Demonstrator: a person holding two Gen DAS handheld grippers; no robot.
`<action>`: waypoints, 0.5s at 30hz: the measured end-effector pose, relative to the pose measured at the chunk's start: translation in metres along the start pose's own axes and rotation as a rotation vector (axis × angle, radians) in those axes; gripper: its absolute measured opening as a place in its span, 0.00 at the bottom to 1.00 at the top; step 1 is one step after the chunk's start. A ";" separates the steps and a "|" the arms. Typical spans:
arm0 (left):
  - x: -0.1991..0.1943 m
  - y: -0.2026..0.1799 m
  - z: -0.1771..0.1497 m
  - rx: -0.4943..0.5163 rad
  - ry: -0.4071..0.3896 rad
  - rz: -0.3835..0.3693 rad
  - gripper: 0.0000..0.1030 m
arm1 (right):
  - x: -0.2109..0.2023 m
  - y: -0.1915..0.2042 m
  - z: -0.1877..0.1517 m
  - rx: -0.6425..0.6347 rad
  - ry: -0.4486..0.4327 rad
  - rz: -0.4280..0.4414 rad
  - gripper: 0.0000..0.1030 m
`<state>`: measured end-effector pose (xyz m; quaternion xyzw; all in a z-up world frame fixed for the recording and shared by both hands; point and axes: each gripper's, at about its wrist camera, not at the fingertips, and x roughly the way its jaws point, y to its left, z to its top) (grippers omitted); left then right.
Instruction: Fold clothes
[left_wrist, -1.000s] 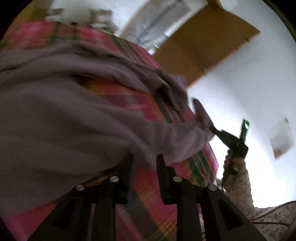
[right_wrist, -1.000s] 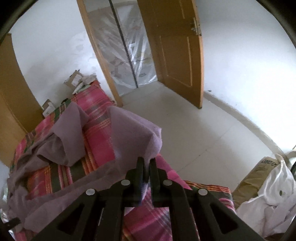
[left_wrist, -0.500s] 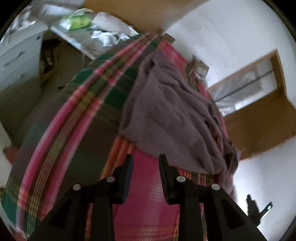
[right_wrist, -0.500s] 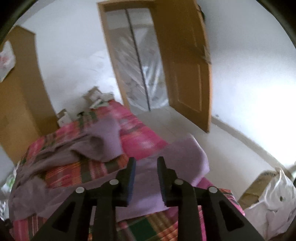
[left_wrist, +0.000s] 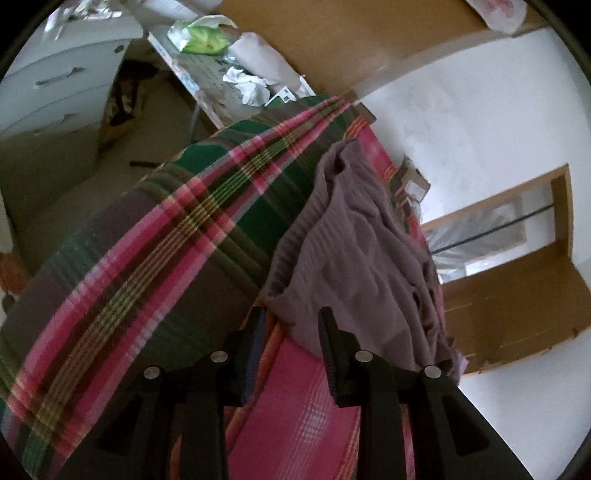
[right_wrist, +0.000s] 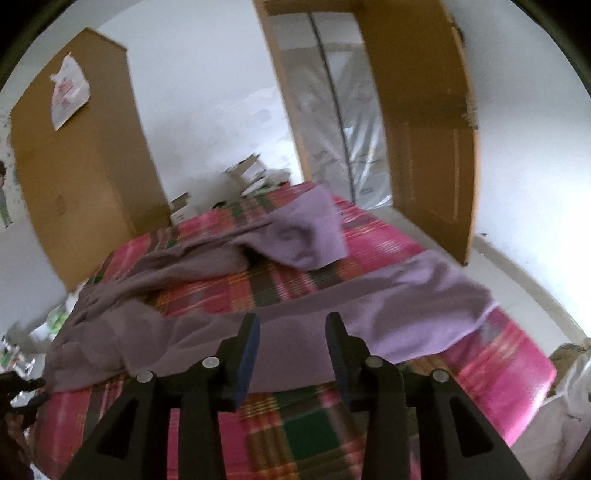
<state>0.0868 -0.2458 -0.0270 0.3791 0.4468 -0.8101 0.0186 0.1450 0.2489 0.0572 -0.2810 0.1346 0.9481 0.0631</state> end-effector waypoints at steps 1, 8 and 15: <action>0.002 -0.001 0.002 -0.001 -0.006 0.002 0.30 | 0.004 0.006 -0.002 -0.012 0.014 0.016 0.37; 0.008 0.003 0.012 -0.062 -0.001 -0.028 0.30 | 0.035 0.040 -0.011 -0.058 0.112 0.097 0.37; -0.005 -0.001 0.014 -0.035 -0.045 -0.072 0.13 | 0.046 0.069 -0.022 -0.111 0.156 0.154 0.37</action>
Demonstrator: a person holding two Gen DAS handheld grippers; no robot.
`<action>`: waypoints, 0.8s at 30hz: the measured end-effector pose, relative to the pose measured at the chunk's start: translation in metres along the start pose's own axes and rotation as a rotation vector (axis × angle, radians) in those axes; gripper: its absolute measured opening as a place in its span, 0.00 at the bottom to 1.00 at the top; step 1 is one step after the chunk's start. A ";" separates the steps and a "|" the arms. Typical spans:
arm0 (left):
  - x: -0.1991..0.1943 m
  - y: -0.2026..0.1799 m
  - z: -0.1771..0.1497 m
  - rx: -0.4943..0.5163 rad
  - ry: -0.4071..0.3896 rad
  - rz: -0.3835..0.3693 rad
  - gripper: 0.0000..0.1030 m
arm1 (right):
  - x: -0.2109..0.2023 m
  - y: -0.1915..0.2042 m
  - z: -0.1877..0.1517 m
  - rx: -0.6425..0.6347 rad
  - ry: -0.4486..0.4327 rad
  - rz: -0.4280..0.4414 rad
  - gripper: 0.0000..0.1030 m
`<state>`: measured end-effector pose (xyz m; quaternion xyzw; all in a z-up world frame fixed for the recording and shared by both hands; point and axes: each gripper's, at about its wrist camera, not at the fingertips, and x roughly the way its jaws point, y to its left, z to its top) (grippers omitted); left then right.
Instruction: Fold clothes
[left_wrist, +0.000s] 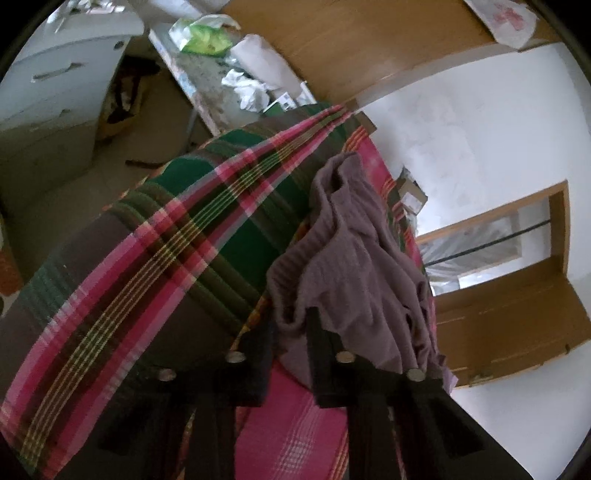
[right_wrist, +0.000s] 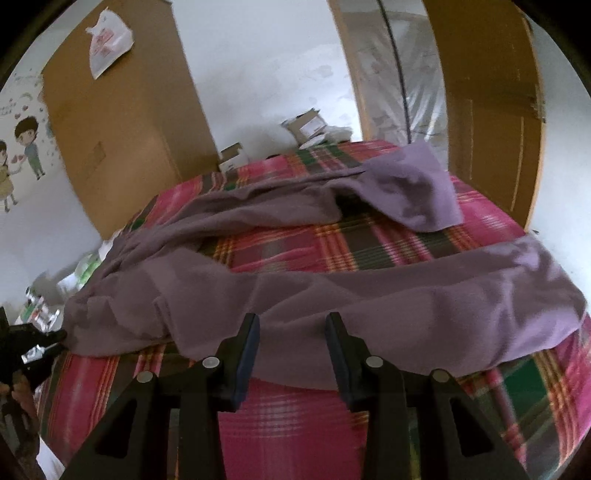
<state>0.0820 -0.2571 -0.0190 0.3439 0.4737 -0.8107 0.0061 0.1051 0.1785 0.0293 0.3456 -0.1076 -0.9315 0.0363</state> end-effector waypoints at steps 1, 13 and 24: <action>-0.002 -0.001 0.000 0.005 -0.007 -0.007 0.12 | 0.000 0.005 -0.001 -0.013 0.001 0.012 0.37; -0.016 -0.011 -0.002 0.034 -0.026 -0.039 0.11 | 0.025 0.149 -0.021 -0.544 0.075 0.305 0.37; -0.019 -0.011 -0.004 0.030 -0.021 -0.039 0.11 | 0.063 0.251 -0.061 -0.931 0.172 0.384 0.37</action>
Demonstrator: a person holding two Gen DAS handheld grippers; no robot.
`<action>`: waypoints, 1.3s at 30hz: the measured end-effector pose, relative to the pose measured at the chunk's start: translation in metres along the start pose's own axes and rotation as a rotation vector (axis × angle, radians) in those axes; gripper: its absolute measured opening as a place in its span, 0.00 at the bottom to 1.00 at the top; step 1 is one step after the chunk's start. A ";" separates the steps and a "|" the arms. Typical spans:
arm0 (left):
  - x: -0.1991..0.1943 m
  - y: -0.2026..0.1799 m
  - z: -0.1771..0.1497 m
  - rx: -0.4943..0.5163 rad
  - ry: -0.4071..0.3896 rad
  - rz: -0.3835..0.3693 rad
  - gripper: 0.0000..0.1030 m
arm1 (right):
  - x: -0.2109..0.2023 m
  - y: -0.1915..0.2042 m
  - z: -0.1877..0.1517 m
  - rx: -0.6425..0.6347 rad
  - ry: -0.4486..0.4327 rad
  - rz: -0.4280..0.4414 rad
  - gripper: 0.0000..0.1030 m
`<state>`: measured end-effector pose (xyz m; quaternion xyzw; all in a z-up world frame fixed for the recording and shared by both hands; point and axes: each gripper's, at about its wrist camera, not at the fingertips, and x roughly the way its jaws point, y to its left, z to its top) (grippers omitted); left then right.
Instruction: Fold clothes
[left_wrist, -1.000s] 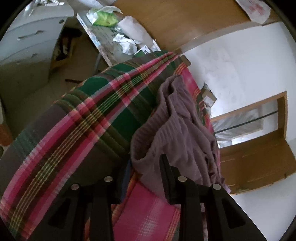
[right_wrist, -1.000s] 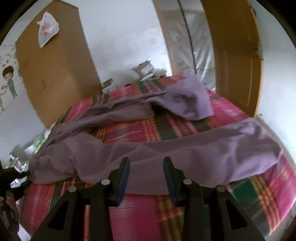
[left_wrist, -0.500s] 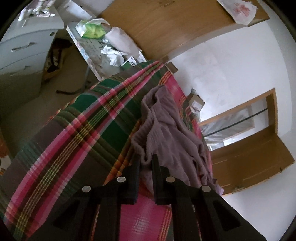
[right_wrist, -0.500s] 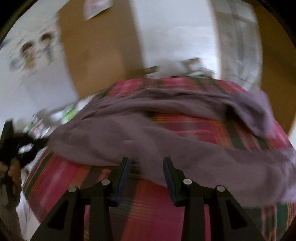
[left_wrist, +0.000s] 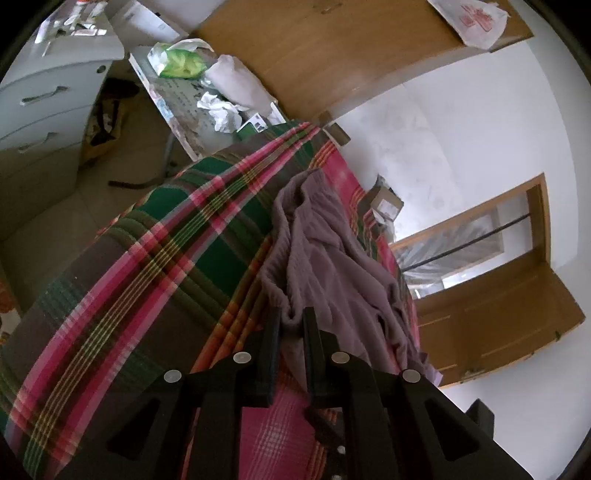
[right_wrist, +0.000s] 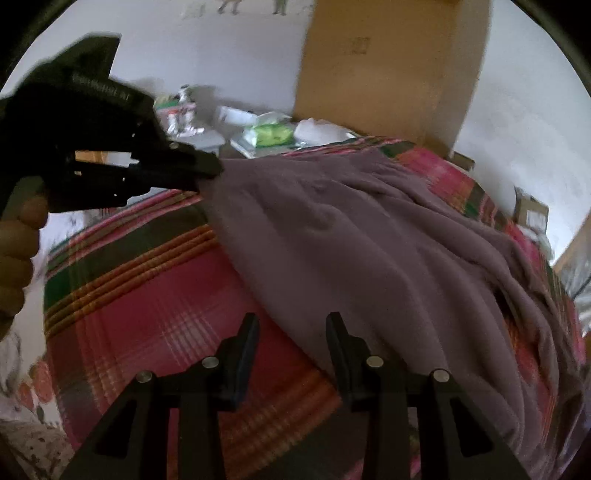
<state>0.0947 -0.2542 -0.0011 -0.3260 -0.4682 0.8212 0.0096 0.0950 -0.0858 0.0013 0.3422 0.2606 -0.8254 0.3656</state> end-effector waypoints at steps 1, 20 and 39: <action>0.001 0.001 0.001 -0.003 0.002 0.001 0.11 | 0.003 0.004 0.002 -0.021 0.001 -0.004 0.36; 0.026 0.025 -0.012 -0.171 0.142 -0.068 0.30 | -0.018 0.004 0.003 0.034 -0.107 0.101 0.04; 0.005 0.006 0.015 -0.101 0.013 -0.144 0.09 | -0.083 -0.102 -0.096 0.490 -0.025 -0.056 0.20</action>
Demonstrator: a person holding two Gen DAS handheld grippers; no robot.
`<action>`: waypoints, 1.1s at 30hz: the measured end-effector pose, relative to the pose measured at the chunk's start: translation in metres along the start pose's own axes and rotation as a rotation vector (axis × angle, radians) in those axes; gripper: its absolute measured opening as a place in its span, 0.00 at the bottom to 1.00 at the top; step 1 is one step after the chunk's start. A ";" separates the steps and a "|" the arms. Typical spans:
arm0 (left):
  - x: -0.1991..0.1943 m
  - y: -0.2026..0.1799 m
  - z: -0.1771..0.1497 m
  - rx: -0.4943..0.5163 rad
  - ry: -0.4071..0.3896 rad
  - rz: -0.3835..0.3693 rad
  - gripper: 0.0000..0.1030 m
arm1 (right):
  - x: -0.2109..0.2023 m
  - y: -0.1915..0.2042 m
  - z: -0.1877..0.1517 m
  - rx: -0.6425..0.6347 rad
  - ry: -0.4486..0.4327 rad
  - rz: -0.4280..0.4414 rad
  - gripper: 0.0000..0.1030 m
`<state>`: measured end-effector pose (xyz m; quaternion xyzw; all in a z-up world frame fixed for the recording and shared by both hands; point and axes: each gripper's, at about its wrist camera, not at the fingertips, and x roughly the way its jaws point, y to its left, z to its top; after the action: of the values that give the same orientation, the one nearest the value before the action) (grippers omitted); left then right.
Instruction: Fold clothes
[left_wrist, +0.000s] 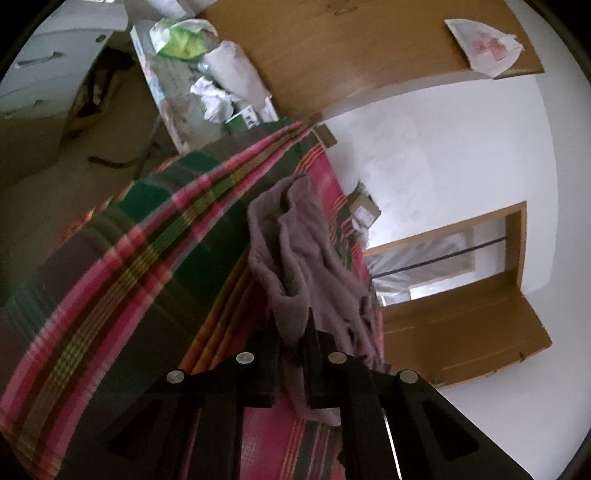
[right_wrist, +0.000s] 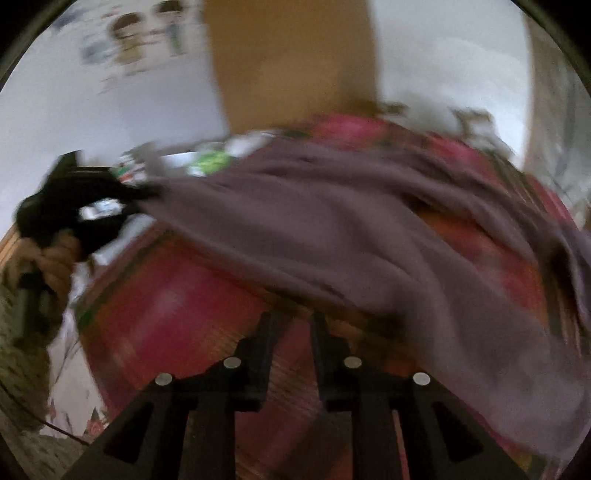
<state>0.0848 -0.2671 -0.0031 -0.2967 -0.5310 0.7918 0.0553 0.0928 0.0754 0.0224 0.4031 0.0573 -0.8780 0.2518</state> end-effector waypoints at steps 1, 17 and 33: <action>-0.002 -0.001 0.002 0.001 -0.005 -0.005 0.09 | -0.004 -0.014 -0.005 0.034 0.003 -0.044 0.20; -0.010 0.011 0.008 -0.023 -0.032 0.030 0.09 | -0.053 -0.143 -0.027 0.269 -0.069 -0.453 0.45; -0.004 0.023 0.006 -0.047 -0.031 0.084 0.09 | -0.004 -0.153 0.016 0.218 0.004 -0.106 0.02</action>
<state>0.0903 -0.2834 -0.0196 -0.3079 -0.5371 0.7853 0.0068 0.0094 0.2047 0.0202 0.4263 -0.0167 -0.8902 0.1597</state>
